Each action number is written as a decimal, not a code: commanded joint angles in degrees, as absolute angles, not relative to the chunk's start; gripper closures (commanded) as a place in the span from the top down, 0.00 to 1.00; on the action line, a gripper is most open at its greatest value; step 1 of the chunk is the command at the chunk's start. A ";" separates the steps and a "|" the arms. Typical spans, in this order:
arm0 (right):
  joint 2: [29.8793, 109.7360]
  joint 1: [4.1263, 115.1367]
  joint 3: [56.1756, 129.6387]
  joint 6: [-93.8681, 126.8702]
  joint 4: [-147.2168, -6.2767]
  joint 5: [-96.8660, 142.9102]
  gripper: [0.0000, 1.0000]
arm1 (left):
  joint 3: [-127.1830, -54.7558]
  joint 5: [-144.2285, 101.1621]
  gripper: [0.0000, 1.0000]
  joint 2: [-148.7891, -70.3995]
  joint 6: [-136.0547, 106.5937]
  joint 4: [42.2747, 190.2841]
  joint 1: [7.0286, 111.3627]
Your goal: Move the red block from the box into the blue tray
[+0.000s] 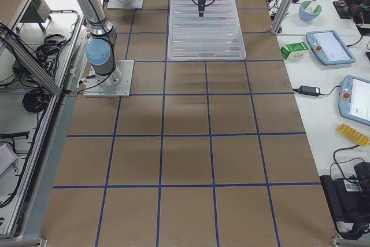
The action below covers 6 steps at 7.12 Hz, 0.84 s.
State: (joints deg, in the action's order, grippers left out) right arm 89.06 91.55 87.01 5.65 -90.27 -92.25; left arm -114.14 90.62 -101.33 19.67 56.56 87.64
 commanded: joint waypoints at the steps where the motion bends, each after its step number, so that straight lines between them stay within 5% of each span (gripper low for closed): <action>1: 89.12 91.58 86.92 5.54 -90.26 -92.46 1.00 | -114.61 89.83 1.00 -101.95 21.09 55.29 87.19; 6: 89.30 91.85 86.84 5.45 -89.91 -92.37 1.00 | -117.85 88.15 1.00 -102.92 20.22 55.20 83.76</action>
